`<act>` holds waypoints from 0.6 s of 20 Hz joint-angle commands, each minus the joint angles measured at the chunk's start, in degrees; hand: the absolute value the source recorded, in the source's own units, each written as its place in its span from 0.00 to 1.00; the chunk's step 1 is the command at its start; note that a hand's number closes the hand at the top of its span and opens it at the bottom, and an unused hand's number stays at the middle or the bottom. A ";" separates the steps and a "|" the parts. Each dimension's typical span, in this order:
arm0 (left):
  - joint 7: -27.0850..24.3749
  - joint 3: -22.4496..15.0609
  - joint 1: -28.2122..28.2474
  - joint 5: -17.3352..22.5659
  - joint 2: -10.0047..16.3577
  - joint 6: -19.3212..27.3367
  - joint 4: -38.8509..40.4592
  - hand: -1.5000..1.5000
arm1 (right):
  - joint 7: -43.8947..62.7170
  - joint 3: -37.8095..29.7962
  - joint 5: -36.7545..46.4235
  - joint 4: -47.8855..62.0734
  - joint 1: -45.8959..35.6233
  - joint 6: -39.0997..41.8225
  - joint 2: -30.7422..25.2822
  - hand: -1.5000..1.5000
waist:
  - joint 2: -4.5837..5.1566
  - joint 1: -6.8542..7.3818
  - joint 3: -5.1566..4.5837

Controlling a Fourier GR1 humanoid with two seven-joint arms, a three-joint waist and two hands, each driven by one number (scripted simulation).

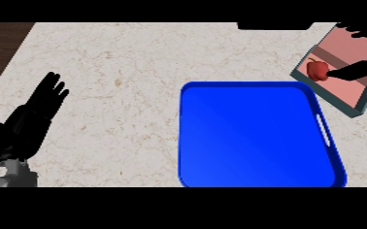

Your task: Pick the bell pepper from the tray and place it in the cardboard box

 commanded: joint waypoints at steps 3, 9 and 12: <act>2.24 -0.62 0.18 -0.13 -0.36 0.91 -2.28 0.50 | -1.23 -12.16 -12.69 0.20 -2.88 -0.31 -0.31 0.00 | -0.33 -0.58 0.04; 0.70 1.84 -3.66 0.63 1.30 0.41 2.23 0.50 | -1.46 -19.17 -20.22 4.66 -1.93 4.10 -5.72 0.00 | 0.05 -0.67 -0.02; -0.85 -0.93 -1.28 -1.76 -0.90 0.75 1.29 0.50 | -1.58 -20.29 -20.88 10.17 -3.90 3.41 -10.23 0.00 | 0.18 0.17 -0.01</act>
